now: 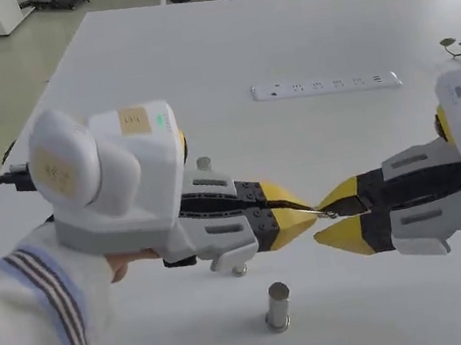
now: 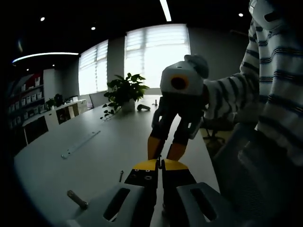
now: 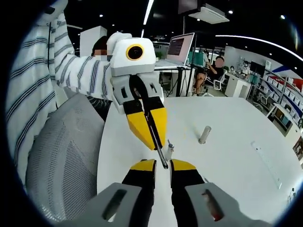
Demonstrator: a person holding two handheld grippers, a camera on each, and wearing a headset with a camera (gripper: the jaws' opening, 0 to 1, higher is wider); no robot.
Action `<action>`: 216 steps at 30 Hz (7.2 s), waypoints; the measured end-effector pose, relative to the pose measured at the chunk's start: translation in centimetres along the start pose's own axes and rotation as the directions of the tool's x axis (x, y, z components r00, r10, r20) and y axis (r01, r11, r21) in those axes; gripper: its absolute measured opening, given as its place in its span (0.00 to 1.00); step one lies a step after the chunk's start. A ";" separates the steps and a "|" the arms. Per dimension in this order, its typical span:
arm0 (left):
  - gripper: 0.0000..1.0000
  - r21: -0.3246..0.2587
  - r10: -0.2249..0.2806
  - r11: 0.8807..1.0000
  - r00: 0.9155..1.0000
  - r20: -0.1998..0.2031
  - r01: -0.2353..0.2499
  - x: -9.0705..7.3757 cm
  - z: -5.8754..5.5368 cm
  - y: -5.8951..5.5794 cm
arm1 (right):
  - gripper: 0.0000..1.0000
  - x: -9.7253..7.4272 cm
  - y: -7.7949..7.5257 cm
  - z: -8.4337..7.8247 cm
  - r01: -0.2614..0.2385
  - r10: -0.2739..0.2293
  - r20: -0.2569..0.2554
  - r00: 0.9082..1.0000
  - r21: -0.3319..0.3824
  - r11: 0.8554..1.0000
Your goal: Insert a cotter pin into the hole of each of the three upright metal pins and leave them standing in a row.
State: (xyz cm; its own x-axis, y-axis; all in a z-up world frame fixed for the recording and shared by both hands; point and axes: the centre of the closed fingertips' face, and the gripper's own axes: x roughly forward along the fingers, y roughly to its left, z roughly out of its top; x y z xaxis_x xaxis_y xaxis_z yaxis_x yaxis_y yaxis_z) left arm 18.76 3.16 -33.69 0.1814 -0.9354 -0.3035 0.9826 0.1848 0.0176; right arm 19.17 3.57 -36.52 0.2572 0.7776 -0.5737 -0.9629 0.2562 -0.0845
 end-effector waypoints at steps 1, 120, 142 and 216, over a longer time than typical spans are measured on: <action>0.00 0.000 -0.004 1.000 1.000 0.001 0.004 0.0 0.0 0.0 | 0.06 0.1 0.1 -0.2 -0.005 0.005 -0.008 1.000 -0.005 1.000; 0.09 -0.112 -0.015 0.994 0.970 -0.242 -0.013 0.2 -9.9 -1.2 | 0.00 6.1 3.9 -6.4 -0.204 0.135 -0.298 0.945 -0.217 0.955; 0.64 -0.179 0.033 0.981 0.979 -0.203 -0.071 -2.9 -11.2 -1.8 | 0.25 6.0 4.5 -6.7 -0.177 0.163 -0.168 0.972 -0.071 0.982; 0.99 -0.301 0.146 0.931 0.965 -0.217 -0.208 -7.7 -12.3 -1.7 | 0.08 6.0 -2.7 -7.9 -0.093 0.092 -0.069 0.993 -0.002 0.996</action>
State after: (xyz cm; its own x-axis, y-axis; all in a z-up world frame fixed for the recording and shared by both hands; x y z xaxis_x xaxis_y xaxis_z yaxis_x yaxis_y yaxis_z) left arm 15.20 13.79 -43.11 0.3096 -0.8107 -0.4968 0.8649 0.4572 -0.2071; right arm 22.67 3.01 -46.18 0.1610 0.7563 -0.6342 -0.9828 0.1818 -0.0328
